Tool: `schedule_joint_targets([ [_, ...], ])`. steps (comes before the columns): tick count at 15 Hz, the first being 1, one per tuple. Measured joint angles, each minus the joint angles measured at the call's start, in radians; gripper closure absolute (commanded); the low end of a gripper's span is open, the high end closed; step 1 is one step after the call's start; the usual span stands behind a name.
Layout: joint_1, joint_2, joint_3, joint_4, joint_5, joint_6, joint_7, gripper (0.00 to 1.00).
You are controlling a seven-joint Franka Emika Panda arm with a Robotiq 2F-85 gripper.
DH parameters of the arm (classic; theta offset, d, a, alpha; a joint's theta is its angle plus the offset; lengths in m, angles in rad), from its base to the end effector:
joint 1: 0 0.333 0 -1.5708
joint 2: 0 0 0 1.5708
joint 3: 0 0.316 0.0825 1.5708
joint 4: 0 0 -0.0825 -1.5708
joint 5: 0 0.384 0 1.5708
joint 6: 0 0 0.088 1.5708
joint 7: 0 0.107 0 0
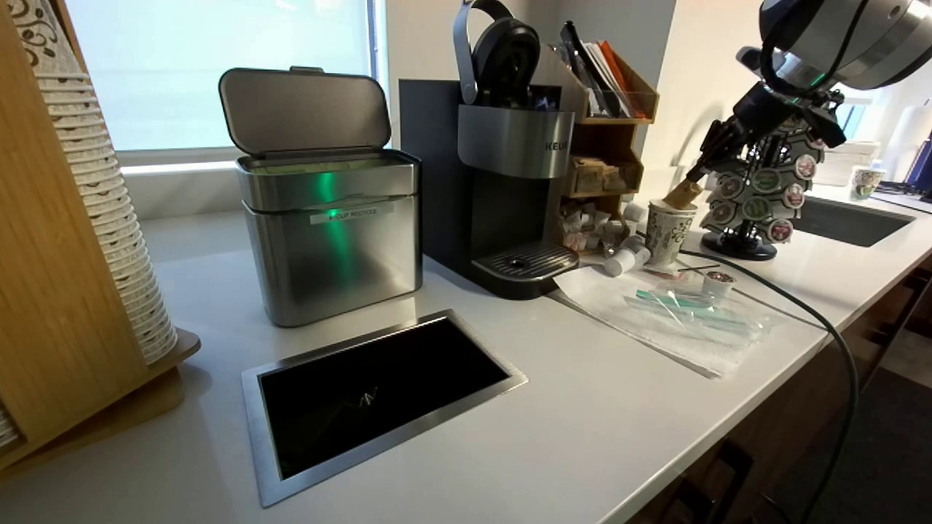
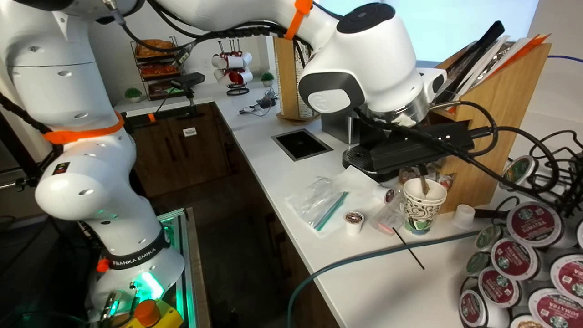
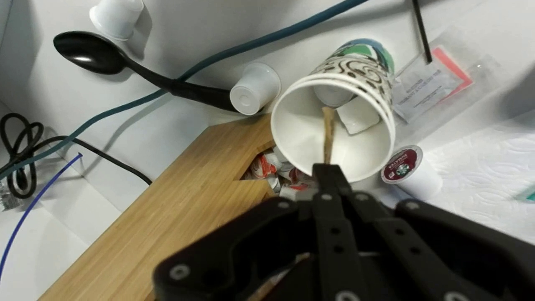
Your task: Put the brown sachet in the middle shelf
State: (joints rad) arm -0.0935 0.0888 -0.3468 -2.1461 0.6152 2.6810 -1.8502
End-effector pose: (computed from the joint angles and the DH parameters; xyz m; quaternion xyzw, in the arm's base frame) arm 0.5229 -0.2630 0.4092 0.8590 0.4283 0.2515 0.1239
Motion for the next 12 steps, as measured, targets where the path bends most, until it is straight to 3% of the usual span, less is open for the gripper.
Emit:
schedule_joint_targets([
  [1, 0.0, 0.0, 0.003, 0.0, 0.0, 0.0, -0.006, 0.74],
  [2, 0.0, 0.0, 0.005, 0.0, -0.002, 0.0, -0.008, 0.74],
  [8, 0.0, 0.014, 0.004, -0.001, -0.017, 0.0, -0.004, 0.29],
  [12, -0.019, 0.01, 0.026, -0.032, -0.18, 0.072, 0.145, 0.01],
])
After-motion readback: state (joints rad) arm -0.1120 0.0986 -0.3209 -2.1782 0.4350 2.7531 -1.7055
